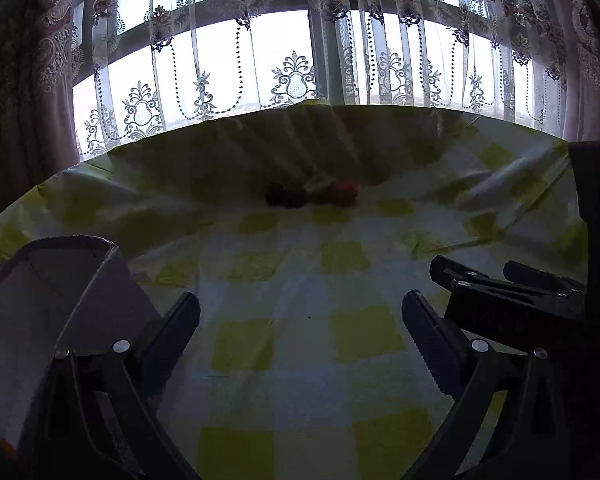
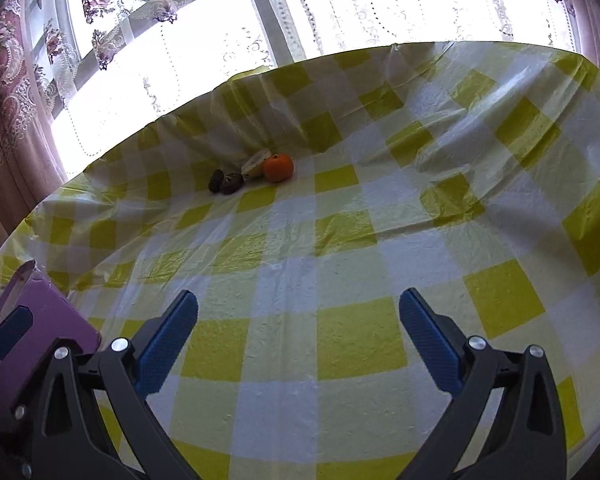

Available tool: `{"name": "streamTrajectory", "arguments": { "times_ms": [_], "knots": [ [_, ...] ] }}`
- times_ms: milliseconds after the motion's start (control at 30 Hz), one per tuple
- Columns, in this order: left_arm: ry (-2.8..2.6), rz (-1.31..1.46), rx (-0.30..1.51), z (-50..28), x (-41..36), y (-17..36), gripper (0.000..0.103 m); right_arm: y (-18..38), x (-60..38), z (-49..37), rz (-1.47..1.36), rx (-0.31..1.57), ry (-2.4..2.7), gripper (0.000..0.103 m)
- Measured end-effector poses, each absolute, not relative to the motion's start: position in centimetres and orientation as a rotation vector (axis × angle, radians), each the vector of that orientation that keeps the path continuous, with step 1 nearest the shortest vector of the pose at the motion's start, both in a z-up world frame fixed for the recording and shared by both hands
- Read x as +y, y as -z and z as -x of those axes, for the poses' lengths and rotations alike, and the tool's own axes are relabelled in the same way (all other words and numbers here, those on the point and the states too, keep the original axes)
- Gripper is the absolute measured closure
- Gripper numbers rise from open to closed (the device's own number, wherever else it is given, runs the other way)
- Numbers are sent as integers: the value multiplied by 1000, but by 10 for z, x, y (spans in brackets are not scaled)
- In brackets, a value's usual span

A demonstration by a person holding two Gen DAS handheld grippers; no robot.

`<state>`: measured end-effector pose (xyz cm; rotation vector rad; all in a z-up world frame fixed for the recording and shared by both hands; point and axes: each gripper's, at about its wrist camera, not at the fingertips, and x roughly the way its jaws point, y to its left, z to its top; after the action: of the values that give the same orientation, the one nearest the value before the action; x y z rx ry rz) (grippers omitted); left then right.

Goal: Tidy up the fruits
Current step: 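Move both open tools back toward the remaining fruit on the table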

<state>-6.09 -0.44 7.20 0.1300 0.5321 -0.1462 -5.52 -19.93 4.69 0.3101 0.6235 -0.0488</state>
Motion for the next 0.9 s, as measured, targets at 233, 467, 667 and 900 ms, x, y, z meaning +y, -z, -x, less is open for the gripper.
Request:
{"name": "streamTrajectory", "arguments": {
  "times_ms": [233, 467, 667, 900],
  "knots": [
    [103, 19, 724, 13, 19, -34, 5, -37, -193, 12, -243, 733, 62, 2],
    [114, 175, 820, -6, 42, -18, 5, -32, -181, -44, -189, 802, 27, 2],
    [136, 254, 844, -9, 54, -13, 5, -32, -163, -95, -83, 823, 1, 2],
    [140, 292, 821, -5, 59, -15, 5, -35, -155, -160, -33, 810, 17, 2]
  ]
}}
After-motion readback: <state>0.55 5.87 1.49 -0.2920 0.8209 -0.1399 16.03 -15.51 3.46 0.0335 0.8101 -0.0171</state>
